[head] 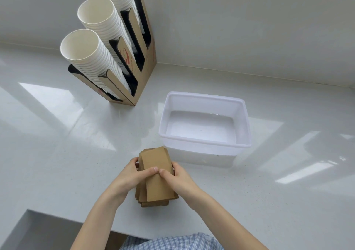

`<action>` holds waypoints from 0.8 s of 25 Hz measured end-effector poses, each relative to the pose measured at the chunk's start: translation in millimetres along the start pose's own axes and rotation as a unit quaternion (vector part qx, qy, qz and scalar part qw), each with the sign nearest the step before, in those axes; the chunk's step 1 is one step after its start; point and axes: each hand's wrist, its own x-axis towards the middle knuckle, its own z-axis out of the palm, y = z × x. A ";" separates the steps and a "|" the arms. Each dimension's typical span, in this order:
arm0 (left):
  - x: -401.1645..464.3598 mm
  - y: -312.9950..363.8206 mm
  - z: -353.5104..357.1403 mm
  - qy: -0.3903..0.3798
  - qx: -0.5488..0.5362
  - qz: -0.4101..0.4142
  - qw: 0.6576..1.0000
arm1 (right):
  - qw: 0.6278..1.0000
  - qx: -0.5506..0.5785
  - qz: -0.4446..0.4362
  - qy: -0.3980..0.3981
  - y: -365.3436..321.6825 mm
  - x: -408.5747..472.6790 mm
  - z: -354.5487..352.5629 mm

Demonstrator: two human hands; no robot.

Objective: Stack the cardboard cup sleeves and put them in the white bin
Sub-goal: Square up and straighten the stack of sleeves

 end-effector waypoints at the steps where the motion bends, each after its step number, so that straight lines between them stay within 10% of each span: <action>1: -1.4 -1.1 0.7 -0.005 -0.019 -0.001 1.000 | 1.000 0.003 -0.001 -0.005 0.3 -1.4 -0.5; 20: -9.5 -14.8 28.7 0.022 -0.173 0.011 0.985 | 0.995 -0.073 -0.050 -0.038 7.7 -6.5 -10.4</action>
